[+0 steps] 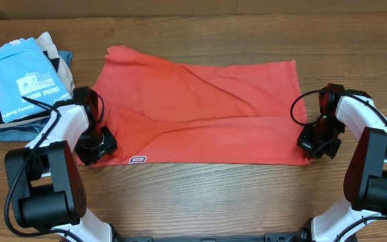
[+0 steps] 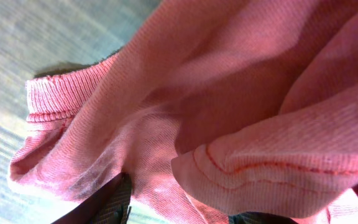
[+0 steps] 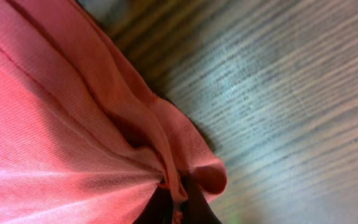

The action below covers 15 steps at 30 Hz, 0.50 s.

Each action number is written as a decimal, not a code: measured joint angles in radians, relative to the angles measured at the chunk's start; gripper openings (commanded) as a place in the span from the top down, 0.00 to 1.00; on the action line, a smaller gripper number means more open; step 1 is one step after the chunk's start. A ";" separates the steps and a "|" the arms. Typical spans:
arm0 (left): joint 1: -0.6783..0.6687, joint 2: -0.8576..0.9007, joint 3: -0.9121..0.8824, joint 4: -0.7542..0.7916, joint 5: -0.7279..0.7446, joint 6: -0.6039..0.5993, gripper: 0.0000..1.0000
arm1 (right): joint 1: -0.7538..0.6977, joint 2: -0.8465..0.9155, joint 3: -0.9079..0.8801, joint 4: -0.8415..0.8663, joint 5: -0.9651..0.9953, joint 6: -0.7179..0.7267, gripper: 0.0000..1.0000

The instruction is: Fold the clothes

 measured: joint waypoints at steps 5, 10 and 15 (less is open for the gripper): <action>0.005 -0.015 -0.028 -0.019 -0.001 -0.007 0.48 | 0.000 0.000 -0.008 -0.034 0.007 0.005 0.96; 0.006 -0.019 -0.049 -0.074 0.000 -0.011 0.45 | 0.000 -0.001 -0.055 -0.018 0.017 0.024 0.96; 0.011 -0.023 -0.070 -0.104 0.016 -0.014 0.43 | -0.011 -0.040 -0.102 0.037 0.009 0.037 0.96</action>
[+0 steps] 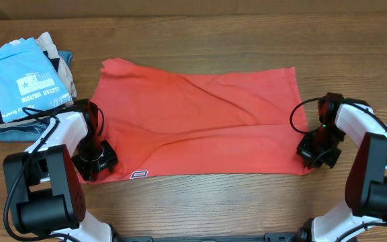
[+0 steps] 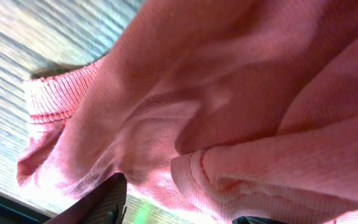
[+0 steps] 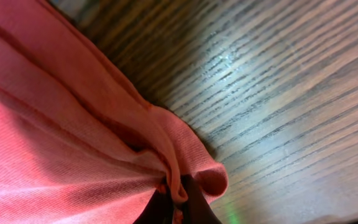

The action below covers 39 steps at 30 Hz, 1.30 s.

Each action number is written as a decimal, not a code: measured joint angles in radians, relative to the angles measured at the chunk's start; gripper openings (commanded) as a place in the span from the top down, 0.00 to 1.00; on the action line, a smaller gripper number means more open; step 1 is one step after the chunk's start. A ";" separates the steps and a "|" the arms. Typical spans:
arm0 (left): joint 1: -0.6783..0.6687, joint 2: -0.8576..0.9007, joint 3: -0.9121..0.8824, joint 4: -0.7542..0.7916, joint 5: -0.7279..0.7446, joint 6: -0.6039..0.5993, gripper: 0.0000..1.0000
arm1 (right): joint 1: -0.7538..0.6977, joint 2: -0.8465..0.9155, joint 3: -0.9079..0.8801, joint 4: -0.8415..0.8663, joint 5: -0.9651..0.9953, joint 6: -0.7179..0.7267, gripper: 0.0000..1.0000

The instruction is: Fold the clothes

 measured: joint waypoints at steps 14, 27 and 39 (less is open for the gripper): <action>0.037 -0.021 -0.023 0.020 0.028 0.000 0.41 | -0.101 -0.025 -0.034 0.034 -0.117 0.016 0.96; 0.131 -0.031 -0.045 0.049 0.142 0.025 0.44 | -0.133 -0.050 -0.057 0.031 -0.114 0.048 0.93; 0.132 -0.032 -0.043 0.049 0.141 0.043 0.40 | -0.152 -0.148 -0.082 0.010 -0.010 0.063 0.48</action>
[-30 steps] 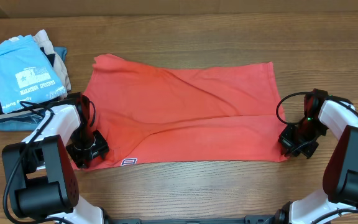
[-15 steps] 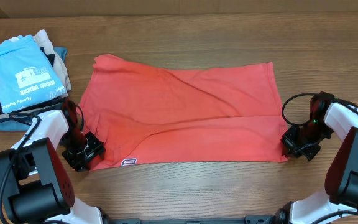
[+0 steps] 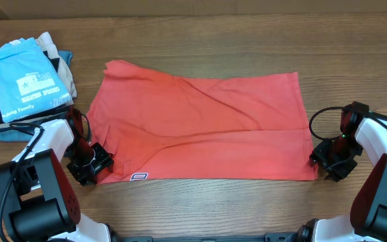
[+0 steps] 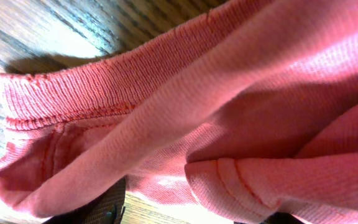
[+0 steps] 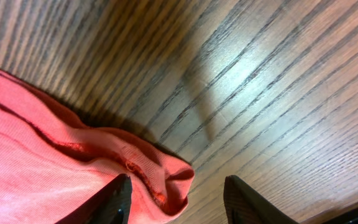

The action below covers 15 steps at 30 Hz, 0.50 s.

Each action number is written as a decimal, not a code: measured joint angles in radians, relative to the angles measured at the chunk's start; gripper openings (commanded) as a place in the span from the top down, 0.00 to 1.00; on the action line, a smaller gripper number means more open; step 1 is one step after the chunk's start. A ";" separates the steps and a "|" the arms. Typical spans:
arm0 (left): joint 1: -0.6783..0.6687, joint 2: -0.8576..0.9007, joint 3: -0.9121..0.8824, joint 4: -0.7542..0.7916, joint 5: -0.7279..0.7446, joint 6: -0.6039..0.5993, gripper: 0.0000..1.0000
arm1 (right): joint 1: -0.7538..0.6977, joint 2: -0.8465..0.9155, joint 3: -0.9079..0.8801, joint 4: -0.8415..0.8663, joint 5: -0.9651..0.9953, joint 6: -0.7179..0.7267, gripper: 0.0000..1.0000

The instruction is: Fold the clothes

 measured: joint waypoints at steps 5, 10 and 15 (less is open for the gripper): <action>0.001 -0.011 0.002 -0.007 -0.012 0.013 0.34 | 0.000 -0.005 0.000 -0.001 0.000 0.000 0.48; 0.004 -0.086 -0.019 -0.008 -0.042 0.032 0.21 | 0.000 -0.046 0.010 -0.022 0.000 0.000 0.48; 0.005 -0.246 -0.019 -0.039 -0.057 0.034 0.20 | 0.000 -0.092 0.064 -0.060 0.000 -0.001 0.48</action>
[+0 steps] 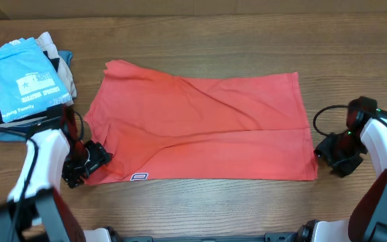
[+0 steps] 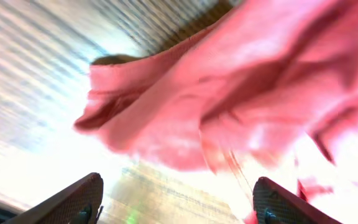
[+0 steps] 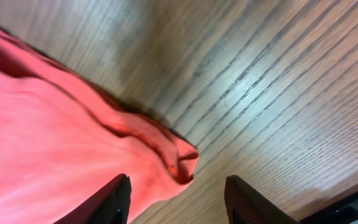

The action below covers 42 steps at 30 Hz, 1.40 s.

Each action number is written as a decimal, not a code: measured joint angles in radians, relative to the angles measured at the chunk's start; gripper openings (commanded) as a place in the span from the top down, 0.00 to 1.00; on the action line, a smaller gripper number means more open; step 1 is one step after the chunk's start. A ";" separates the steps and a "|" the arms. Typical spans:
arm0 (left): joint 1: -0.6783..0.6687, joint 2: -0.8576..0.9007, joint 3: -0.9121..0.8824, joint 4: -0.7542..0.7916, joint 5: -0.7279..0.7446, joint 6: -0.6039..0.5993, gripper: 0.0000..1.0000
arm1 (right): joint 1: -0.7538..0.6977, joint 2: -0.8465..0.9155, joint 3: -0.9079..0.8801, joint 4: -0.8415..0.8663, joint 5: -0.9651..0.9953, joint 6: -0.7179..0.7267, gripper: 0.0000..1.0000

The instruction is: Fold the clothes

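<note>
A red garment lies spread flat across the middle of the table, with a small label on its near hem. At its near left corner my left gripper stands open, the cloth just beyond its fingertips in a blurred left wrist view. My right gripper is open beside the near right corner. That corner lies bunched on the wood ahead of its fingers. Neither gripper holds anything.
A stack of folded clothes, a light blue printed shirt on top, sits at the far left of the wooden table. My left arm lies between that stack and the garment.
My left gripper's fingers are now wide apart and back from the left corner, which no longer fills its view. The left arm has shifted. My right gripper stays open, a little farther from its corner.
Both grippers were shut on the garment's near corners, and the cloth lay rumpled. Half a second later the corners were nearer the front edge and the cloth flatter. Then the right gripper was open with its corner dropped. Now both are open and the garment lies flat.
</note>
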 measured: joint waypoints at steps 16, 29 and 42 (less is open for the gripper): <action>0.000 -0.132 0.024 0.020 0.017 0.033 0.96 | 0.000 -0.106 0.105 -0.037 -0.001 -0.029 0.48; 0.000 0.011 -0.085 0.130 -0.095 -0.011 0.96 | 0.000 -0.106 0.105 -0.041 -0.008 -0.044 0.48; 0.001 0.027 -0.086 0.201 -0.237 -0.100 0.96 | 0.000 -0.106 0.105 -0.047 -0.008 -0.048 0.48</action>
